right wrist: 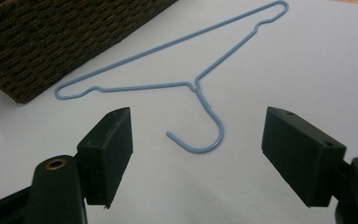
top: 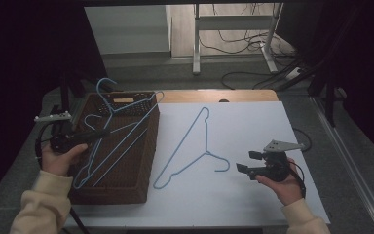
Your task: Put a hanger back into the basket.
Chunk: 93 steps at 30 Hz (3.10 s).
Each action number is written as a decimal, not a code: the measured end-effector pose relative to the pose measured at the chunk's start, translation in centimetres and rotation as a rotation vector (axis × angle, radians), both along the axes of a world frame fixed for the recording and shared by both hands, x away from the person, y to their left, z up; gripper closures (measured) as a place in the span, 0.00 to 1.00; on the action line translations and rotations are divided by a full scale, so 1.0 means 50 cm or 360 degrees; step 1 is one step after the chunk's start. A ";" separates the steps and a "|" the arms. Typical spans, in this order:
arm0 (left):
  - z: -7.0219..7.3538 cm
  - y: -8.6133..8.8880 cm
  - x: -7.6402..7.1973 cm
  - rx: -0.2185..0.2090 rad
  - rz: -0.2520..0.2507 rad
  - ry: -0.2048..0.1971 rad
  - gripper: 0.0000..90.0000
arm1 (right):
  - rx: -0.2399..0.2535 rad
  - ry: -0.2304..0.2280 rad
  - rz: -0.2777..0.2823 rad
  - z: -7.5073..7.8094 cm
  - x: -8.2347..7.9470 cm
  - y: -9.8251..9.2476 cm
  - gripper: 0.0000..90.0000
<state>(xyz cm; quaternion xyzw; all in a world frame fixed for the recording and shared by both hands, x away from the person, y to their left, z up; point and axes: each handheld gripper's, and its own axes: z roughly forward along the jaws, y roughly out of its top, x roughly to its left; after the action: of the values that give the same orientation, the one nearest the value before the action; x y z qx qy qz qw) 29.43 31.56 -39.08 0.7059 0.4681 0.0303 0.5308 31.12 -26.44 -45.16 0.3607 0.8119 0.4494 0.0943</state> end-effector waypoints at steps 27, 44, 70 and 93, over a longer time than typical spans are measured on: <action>-0.039 0.047 0.018 0.0019 0.0085 0.0086 0.95 | -0.0022 -0.0001 0.0004 -0.002 0.000 0.002 0.27; -0.048 0.027 0.046 0.0058 0.0044 0.0123 0.95 | -0.0033 -0.0002 0.0005 -0.002 0.001 0.004 0.27; -0.066 0.003 0.063 0.0169 -0.0164 0.0129 0.95 | -0.0041 -0.0005 0.0004 -0.002 0.002 0.004 0.27; -0.143 0.064 0.070 0.0425 0.0219 0.0311 0.80 | -0.0042 -0.0004 0.0005 -0.003 0.002 0.004 0.27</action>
<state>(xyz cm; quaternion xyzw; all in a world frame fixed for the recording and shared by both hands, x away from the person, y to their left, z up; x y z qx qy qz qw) 32.93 34.77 -46.24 0.7360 0.5564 0.0597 0.3809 31.21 -26.24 -45.28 0.3575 0.8182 0.4393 0.0992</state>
